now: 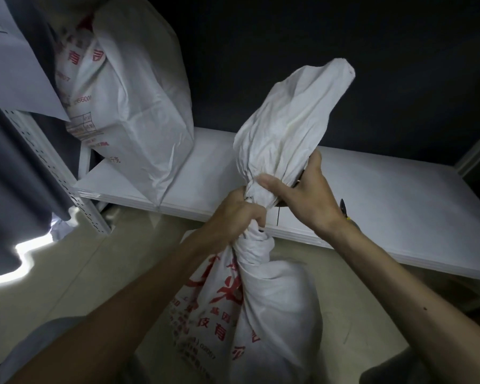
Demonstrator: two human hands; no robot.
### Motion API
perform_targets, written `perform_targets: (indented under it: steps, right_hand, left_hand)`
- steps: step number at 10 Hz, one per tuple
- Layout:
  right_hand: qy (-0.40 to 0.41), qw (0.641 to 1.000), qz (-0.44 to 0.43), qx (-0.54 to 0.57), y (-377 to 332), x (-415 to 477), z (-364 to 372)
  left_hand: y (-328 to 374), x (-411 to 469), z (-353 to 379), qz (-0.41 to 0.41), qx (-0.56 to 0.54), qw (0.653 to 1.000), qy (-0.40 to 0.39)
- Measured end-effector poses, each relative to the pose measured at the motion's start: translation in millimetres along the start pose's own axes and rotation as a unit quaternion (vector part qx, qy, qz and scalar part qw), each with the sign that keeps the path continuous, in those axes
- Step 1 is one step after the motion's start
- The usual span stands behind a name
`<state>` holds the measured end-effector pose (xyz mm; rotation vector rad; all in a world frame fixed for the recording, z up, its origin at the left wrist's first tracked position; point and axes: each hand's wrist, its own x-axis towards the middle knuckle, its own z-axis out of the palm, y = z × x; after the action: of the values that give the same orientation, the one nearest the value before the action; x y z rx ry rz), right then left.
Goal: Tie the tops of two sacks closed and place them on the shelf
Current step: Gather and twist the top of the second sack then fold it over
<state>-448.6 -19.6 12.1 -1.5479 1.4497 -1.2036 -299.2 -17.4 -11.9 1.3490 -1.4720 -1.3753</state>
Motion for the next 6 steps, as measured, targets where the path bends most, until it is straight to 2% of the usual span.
perform_targets:
  steps: [1, 2, 3, 4, 6]
  right_hand:
    - [0.036, 0.978, -0.099, -0.179, -2, -18, -7]
    - [0.108, 0.858, -0.319, -0.388, 8, -30, -2]
    - [0.025, 0.732, -0.421, -0.535, 25, -24, 10]
    - [0.006, 0.714, -0.401, -0.573, 38, -18, 16]
    - [0.022, 0.720, -0.464, -0.516, 43, -12, 23]
  left_hand:
    - [5, 9, -21, -0.035, 0.027, 0.999, -0.005]
    - [9, 13, -34, -0.081, 0.043, 0.996, -0.019]
    - [6, 12, -34, -0.088, 0.075, 0.989, -0.093]
    - [9, 4, -30, -0.098, 0.136, 0.972, -0.165]
    - [14, -1, -20, -0.140, 0.222, 0.932, -0.250]
